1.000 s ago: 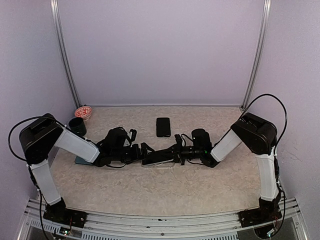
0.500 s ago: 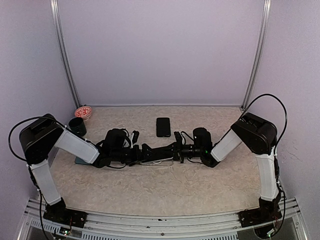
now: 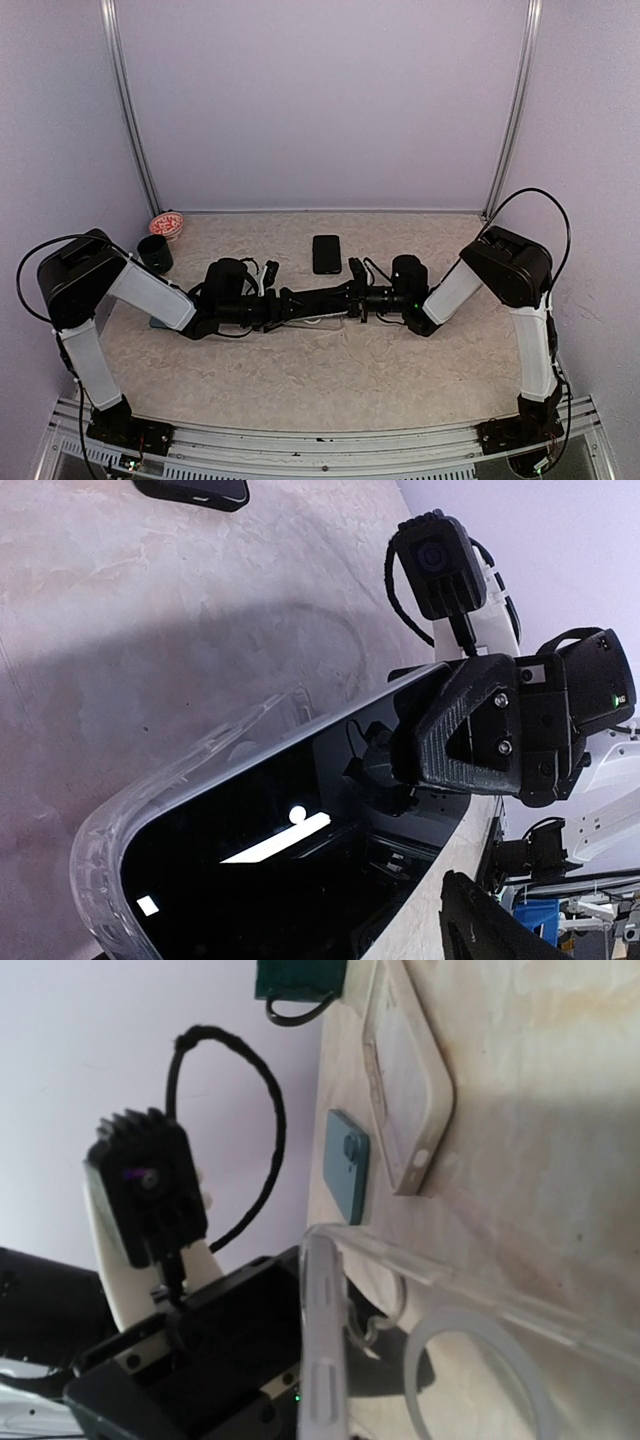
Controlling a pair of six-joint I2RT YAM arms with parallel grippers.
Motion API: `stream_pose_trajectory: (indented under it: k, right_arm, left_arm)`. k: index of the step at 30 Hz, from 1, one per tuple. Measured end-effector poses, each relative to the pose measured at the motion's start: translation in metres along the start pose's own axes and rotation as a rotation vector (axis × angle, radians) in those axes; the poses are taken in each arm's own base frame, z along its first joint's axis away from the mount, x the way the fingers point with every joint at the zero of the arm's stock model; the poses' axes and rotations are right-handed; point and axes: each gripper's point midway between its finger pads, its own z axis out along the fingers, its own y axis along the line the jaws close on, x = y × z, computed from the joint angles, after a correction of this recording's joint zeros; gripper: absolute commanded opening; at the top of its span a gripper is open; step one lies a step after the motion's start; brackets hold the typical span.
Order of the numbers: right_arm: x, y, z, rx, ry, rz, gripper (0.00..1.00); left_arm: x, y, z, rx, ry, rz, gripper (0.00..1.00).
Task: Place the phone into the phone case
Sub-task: Install the phone on the phone case.
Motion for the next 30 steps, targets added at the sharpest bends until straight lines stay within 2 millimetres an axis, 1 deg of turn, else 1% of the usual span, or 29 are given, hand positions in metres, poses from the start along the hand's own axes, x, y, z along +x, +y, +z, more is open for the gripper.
stream_pose_trajectory:
  k: [8, 11, 23, 26, 30]
  right_arm:
    - [0.0017, -0.0018, -0.0008, -0.037, 0.007, -0.006, 0.00]
    - [0.0023, -0.0020, -0.0011, -0.046, 0.011, -0.002, 0.00]
    - [0.0059, -0.0048, -0.0014, -0.094, 0.023, 0.011, 0.00]
    - [0.0062, -0.0032, -0.0005, -0.099, 0.031, 0.007, 0.00]
    - [0.0068, -0.0018, -0.0004, -0.104, 0.037, 0.002, 0.00]
  left_arm:
    - [0.0004, -0.0008, -0.0009, 0.012, 0.011, -0.014, 0.71]
    - [0.0009, -0.0012, -0.0010, 0.015, 0.014, -0.015, 0.66]
    - [0.0038, -0.0034, -0.0018, 0.033, 0.036, -0.029, 0.66]
    - [0.0046, -0.0041, -0.0018, 0.037, 0.041, -0.028, 0.62]
    - [0.0045, -0.0039, -0.0020, 0.037, 0.042, -0.029, 0.51]
